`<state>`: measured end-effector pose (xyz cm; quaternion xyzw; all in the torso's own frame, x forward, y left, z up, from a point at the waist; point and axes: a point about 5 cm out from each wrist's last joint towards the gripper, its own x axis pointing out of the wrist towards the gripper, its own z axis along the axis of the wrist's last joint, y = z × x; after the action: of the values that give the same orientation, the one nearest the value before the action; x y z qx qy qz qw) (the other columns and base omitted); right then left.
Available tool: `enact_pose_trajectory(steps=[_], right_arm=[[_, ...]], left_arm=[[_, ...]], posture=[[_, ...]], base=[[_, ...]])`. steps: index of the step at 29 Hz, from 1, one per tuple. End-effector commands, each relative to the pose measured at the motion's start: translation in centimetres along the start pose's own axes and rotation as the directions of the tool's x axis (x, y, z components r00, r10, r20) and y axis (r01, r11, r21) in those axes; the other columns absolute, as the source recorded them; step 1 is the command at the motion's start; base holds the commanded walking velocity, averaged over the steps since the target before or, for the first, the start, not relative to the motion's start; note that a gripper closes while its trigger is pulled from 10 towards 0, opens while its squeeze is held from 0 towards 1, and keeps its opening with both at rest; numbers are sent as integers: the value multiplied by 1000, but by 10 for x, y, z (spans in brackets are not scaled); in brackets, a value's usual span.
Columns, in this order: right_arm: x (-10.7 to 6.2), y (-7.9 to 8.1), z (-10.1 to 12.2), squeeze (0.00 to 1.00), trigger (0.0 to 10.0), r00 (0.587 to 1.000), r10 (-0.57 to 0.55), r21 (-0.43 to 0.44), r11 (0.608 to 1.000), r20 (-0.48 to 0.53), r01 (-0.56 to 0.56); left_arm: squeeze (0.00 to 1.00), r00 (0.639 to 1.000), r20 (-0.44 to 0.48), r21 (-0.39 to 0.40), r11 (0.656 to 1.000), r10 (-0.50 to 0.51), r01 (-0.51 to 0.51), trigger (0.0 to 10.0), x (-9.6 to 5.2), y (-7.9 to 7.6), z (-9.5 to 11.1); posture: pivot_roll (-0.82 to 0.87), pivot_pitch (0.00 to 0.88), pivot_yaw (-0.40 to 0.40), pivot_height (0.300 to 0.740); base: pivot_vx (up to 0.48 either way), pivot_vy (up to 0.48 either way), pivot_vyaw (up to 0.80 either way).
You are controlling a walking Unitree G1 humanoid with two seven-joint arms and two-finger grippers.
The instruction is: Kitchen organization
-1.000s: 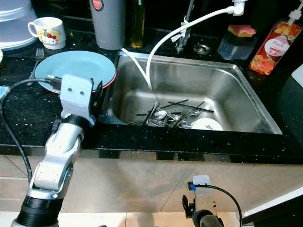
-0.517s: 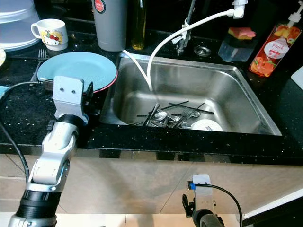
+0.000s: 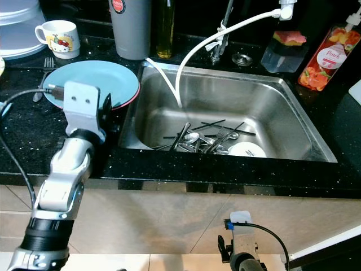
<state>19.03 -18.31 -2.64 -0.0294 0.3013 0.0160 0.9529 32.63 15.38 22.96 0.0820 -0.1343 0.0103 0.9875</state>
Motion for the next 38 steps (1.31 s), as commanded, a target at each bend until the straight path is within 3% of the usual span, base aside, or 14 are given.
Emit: enact_pose_trajectory(steps=[1, 2, 3, 7, 13, 22, 28, 38], right_arm=[[-2, -3, -2, 0, 10000, 1000, -9, 8, 1000, -10, 9], [-2, -3, -2, 0, 10000, 1000, -9, 9, 1000, -10, 9], [-2, -2, -2, 0, 10000, 1000, -7, 9, 1000, -10, 7], [-2, -2, -3, 0, 10000, 1000, -7, 9, 1000, -12, 7], [-2, -1, -3, 0, 10000, 1000, -8, 11, 1000, -12, 8], [-2, 0, -3, 0, 10000, 1000, -7, 12, 1000, -13, 7], [-1, 0, -4, 0, 10000, 1000, -6, 10, 1000, -13, 6], [-1, -1, -4, 0, 10000, 1000, -6, 9, 1000, -16, 6]], left_arm=[[0, 1000, -20, -27, 1000, -5, 4, 10000, 1, -4, 4], [0, 999, -46, -19, 1000, -3, 3, 10000, 3, -4, 4], [0, 994, -110, -72, 997, -4, -4, 10000, 7, -6, 5], [0, 991, -134, -96, 995, -11, -2, 10000, 9, -8, 9], [0, 984, -179, -61, 998, -17, 6, 10000, 4, -11, 2], [0, 988, -156, 33, 999, -15, 21, 10000, -6, -10, 0], [0, 998, -56, 96, 994, -43, 48, 10000, -12, -14, 6], [0, 998, -40, 71, 996, -44, 47, 10000, -20, -18, 5]], posture=[[175, 96, -116, 740], [175, 96, -116, 740], [177, 98, -114, 740], [179, 98, -114, 740], [180, 100, -111, 740], [180, 101, -110, 740], [180, 102, -112, 740], [179, 102, -114, 740]], base=[[0, 0, 0], [0, 0, 0], [0, 0, 0], [0, 0, 0], [0, 0, 0], [0, 0, 0], [0, 0, 0], [0, 0, 0]])
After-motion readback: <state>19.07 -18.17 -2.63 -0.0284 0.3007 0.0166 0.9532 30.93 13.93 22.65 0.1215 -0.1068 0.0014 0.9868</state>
